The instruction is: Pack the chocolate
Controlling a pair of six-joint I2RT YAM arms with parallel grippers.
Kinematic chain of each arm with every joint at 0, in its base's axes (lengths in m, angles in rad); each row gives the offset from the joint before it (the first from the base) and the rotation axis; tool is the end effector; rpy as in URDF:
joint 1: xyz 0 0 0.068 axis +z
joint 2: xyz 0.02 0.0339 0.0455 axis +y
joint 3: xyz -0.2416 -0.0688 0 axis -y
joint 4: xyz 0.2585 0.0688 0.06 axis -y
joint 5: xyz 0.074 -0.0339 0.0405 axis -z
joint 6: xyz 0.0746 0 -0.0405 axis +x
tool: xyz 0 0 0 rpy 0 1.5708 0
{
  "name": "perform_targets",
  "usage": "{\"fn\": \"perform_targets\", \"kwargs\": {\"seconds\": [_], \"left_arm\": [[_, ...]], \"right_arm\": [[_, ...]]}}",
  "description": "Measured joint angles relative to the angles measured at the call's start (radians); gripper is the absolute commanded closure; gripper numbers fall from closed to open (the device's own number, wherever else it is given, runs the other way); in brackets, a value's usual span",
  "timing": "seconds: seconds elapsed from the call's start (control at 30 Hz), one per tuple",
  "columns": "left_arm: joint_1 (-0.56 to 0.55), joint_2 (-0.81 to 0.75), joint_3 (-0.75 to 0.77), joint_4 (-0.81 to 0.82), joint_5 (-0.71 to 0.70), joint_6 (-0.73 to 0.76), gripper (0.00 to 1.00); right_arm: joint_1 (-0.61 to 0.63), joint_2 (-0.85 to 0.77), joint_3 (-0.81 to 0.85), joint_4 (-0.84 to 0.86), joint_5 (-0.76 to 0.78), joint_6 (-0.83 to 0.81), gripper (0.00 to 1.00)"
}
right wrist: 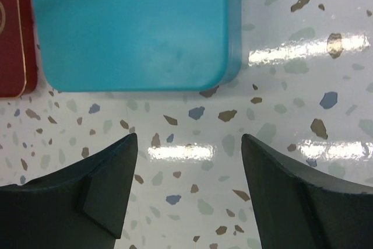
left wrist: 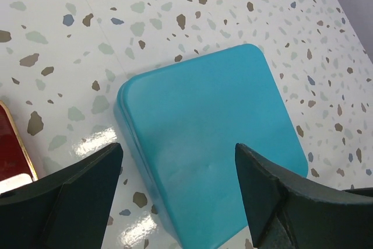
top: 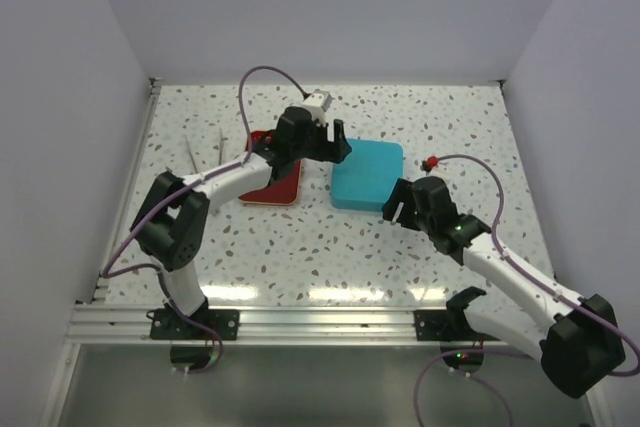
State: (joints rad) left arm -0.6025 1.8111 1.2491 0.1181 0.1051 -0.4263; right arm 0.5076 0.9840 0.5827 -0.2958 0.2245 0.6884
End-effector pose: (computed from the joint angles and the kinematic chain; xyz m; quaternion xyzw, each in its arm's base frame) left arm 0.3762 -0.2683 0.1975 0.1022 0.8385 -0.3011 0.4425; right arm 0.2354 0.1119 0.1747 0.1285 0.8924 0.1528 0.4046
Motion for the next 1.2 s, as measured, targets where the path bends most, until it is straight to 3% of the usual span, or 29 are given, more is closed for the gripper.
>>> {"fn": "perform_targets", "kwargs": {"seconds": [0.37,0.7,1.2], "left_arm": [[0.0,-0.089,-0.098,0.005,-0.021,0.0,0.16],[0.0,-0.108,-0.138,0.008,-0.032,0.0,0.16],[0.0,-0.236,-0.425,0.224,0.066,-0.018,0.16]], "right_arm": [[0.042,0.005,-0.07,0.014,0.011,0.052,0.25],[0.043,0.025,-0.174,0.152,0.058,0.124,0.24],[0.044,0.015,-0.285,0.302,0.158,0.259,0.22]]}}
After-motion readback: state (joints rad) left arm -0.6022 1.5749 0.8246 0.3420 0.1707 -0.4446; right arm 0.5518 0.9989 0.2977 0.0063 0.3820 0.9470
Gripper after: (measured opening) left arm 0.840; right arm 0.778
